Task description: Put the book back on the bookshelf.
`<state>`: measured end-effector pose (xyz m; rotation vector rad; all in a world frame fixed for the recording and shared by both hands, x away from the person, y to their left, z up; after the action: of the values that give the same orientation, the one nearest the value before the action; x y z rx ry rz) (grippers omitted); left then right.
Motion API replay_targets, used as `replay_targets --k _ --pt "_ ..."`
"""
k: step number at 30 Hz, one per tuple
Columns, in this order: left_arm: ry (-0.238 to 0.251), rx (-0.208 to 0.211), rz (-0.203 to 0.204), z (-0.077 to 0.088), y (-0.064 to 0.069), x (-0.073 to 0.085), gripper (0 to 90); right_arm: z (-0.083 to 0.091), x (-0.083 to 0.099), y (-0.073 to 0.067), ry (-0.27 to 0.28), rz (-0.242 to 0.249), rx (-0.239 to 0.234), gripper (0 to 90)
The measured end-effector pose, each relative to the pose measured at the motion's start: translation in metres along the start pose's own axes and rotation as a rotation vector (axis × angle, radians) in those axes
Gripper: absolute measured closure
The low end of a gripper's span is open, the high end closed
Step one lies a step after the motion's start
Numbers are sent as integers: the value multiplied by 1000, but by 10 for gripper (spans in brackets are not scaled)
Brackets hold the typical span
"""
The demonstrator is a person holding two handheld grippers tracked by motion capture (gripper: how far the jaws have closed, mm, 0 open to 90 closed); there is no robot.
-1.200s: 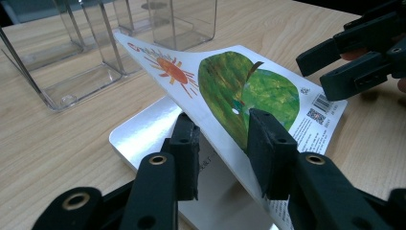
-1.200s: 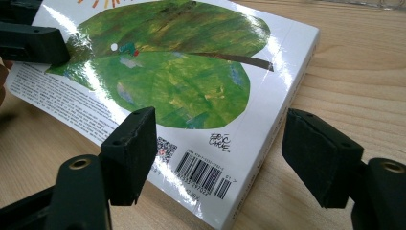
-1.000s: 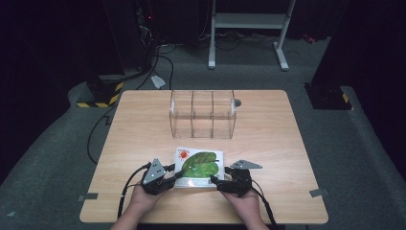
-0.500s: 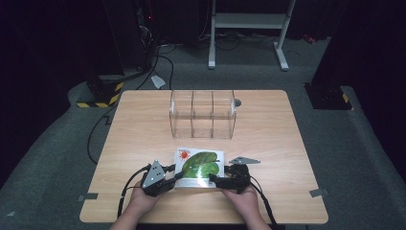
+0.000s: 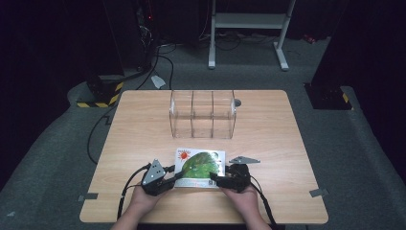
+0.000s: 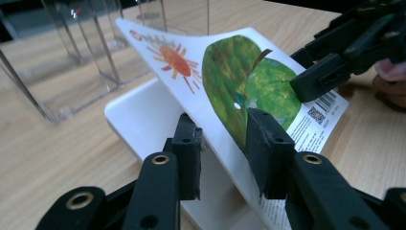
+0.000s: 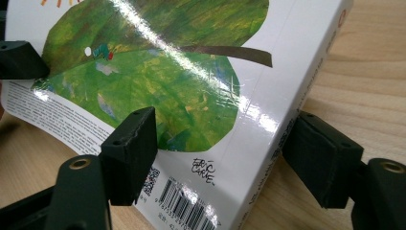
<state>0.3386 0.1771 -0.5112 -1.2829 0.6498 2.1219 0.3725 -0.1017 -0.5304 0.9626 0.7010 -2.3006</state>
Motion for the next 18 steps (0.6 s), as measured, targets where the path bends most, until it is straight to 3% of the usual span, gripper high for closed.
replay_targets --k 10,18 --pt "-43 -5 110 -7 -4 3 667 8 -3 -5 44 48 71 348" --pt "-42 -19 116 -10 -2 3 674 15 -5 -6 91 84 110 366"
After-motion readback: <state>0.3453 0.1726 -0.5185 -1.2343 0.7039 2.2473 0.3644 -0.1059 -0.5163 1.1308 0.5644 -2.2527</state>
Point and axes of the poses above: each handheld gripper's, and its own axes: z roughly backward along the jaws, x roughly out of its underside, y roughly to its right, the point moved 2 cm from there along -z, roughly forward along the jaws, and after that the axes turned 7 degrees about z, right-handed, at the moved point
